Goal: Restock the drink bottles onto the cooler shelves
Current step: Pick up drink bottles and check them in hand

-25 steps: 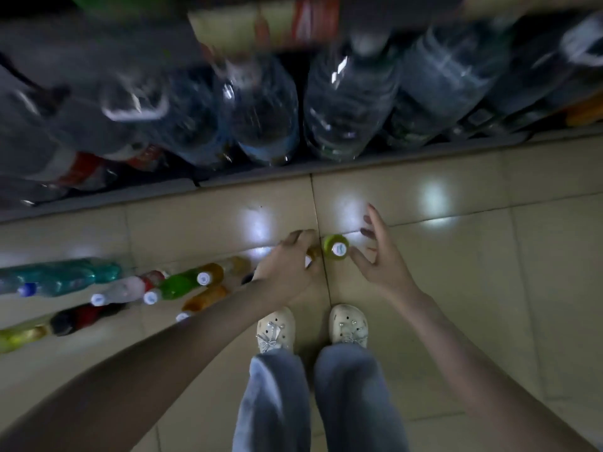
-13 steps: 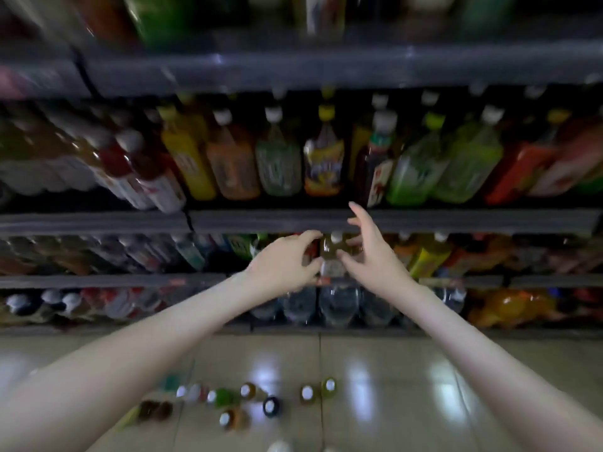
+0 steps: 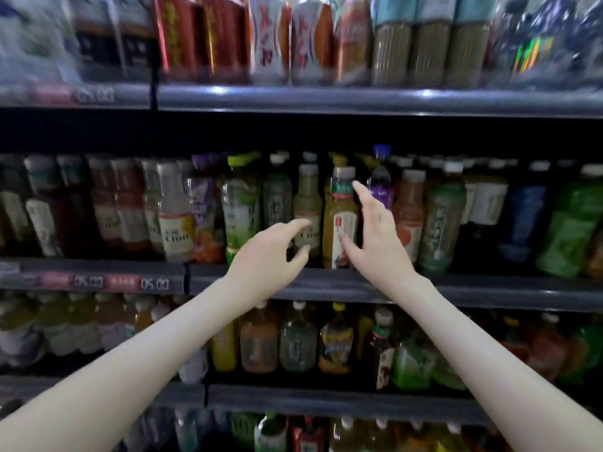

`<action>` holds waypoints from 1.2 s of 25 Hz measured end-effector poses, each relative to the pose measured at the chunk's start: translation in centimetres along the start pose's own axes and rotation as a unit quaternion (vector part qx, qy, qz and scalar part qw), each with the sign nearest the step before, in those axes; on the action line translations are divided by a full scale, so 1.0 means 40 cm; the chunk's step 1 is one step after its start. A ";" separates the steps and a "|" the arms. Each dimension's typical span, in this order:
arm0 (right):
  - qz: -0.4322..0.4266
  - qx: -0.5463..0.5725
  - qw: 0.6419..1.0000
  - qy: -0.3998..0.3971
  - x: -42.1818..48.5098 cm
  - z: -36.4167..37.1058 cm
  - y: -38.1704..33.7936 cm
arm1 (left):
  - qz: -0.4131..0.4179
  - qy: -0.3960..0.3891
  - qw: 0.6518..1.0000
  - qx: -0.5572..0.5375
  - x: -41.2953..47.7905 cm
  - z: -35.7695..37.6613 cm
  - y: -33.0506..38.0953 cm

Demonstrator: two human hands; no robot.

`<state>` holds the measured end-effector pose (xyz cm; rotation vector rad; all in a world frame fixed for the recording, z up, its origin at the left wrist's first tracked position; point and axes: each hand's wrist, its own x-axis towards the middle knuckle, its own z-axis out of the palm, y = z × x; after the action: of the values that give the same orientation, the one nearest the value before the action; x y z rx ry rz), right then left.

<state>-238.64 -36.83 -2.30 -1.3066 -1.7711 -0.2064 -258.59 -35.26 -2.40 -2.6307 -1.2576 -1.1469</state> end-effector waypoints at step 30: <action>-0.008 -0.105 0.994 0.007 0.105 0.088 0.073 | 0.091 0.123 0.987 -0.048 0.254 0.164 -0.172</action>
<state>-238.31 -30.63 -2.31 -1.4343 -1.7858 -0.4192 -255.06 -21.80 -2.89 -2.5033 -0.9197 -1.4746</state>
